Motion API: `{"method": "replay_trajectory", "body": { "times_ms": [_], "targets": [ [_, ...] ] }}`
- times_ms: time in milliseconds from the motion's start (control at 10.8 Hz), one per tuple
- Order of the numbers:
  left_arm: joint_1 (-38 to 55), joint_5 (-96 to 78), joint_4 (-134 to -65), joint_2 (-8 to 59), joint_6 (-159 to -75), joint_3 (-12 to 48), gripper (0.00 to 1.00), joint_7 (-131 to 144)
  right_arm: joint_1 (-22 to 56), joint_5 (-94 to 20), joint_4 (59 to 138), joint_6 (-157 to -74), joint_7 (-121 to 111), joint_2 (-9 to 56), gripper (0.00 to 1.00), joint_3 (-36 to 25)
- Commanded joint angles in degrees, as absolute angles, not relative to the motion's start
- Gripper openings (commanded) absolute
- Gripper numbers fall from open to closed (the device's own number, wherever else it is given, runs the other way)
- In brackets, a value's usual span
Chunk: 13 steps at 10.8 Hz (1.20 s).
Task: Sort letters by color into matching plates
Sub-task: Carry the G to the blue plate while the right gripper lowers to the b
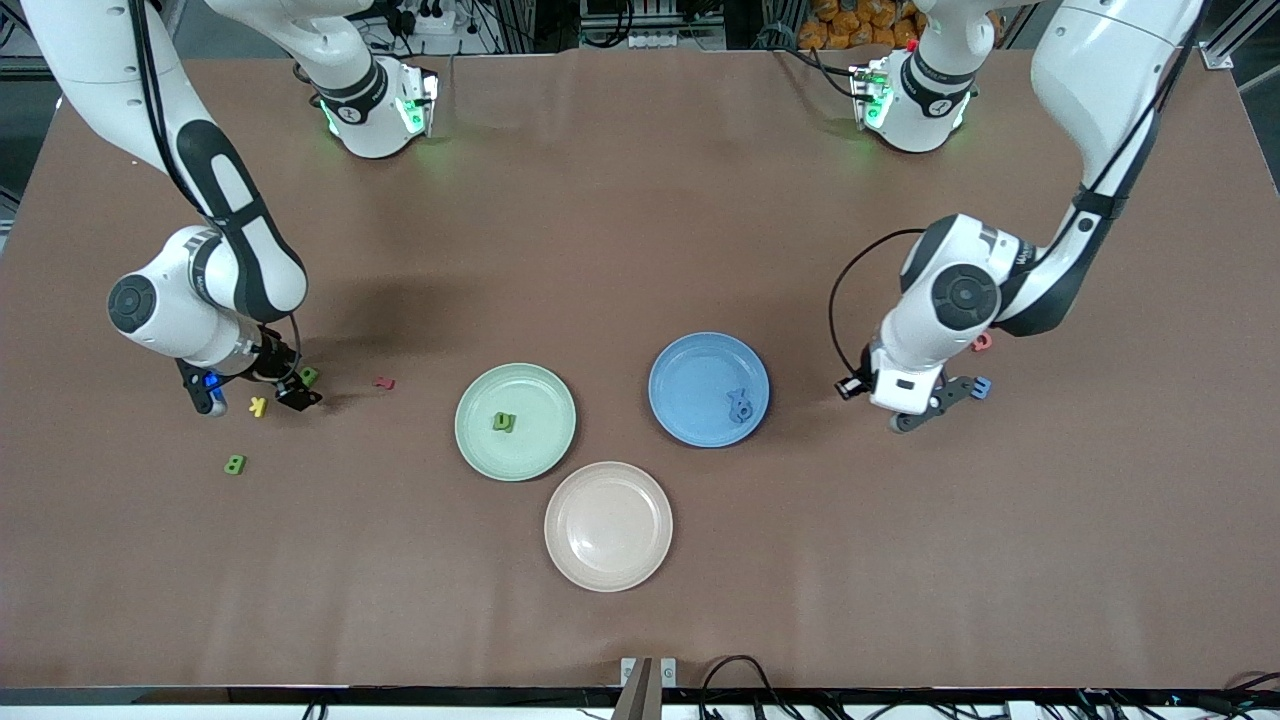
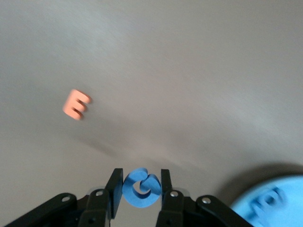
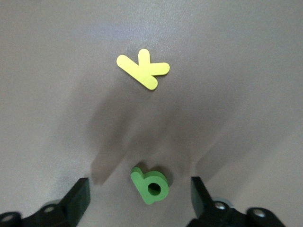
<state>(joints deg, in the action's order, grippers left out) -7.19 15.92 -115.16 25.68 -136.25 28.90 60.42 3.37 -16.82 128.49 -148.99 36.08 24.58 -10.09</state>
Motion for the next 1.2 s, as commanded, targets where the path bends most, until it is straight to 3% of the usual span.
{"method": "replay_trajectory", "body": {
  "times_ms": [0, 185, 462, 647, 1109],
  "targets": [
    [-0.99, 16.78, -112.51, 26.80, -134.21, 28.74, 0.00, 66.95, 3.87, -16.53, 130.17, -149.94, 36.39, 23.64, 0.68, -10.19],
    [3.49, 17.31, -109.53, 29.43, -134.21, 28.39, 0.00, 71.08, 3.87, -15.56, 130.25, -149.94, 36.30, 23.64, 0.52, -10.20],
    [7.99, 17.23, -107.24, 30.58, -134.21, 28.30, 0.00, 74.17, 3.87, -15.38, 130.52, -149.94, 36.30, 23.47, 0.37, -10.20],
    [10.53, 16.70, -103.55, 33.12, -134.21, 28.39, 0.00, 76.45, 3.96, -15.38, 130.52, -149.94, 36.21, 23.47, 0.21, -10.11],
    [14.85, 17.05, -99.67, 37.53, -134.30, 28.30, 0.00, 77.52, 4.04, -14.41, 129.99, -149.15, 29.21, 23.47, 0.17, -10.11]
  ]
}}
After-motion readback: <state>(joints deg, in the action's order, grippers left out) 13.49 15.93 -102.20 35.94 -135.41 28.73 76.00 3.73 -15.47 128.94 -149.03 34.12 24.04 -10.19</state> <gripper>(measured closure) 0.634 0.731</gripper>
